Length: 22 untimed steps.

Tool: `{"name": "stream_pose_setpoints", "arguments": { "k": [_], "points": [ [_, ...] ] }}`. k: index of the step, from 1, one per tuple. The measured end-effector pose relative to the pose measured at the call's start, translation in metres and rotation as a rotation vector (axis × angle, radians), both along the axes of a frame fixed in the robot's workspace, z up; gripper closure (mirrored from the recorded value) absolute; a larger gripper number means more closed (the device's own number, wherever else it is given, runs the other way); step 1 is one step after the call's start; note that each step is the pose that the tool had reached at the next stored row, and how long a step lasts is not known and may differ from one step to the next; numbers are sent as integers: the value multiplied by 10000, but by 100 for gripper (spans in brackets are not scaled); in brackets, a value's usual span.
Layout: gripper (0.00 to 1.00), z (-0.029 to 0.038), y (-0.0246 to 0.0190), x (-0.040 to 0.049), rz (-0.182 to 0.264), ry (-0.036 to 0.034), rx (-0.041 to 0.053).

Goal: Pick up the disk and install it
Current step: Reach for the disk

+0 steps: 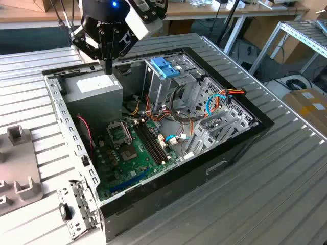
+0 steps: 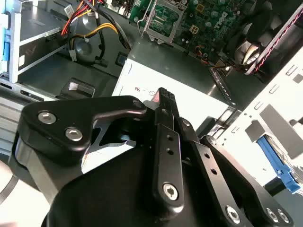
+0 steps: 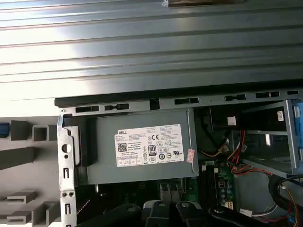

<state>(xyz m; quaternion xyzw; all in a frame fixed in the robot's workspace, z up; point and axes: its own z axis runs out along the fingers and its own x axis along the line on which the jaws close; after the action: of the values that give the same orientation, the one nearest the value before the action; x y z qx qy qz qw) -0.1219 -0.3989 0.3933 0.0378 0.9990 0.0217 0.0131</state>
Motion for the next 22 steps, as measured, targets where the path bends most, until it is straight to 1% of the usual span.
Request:
{"name": "stream_pose_setpoints", "arguments": {
  "k": [22],
  "points": [
    [90,0,0,-53,0,0,0]
  ]
}}
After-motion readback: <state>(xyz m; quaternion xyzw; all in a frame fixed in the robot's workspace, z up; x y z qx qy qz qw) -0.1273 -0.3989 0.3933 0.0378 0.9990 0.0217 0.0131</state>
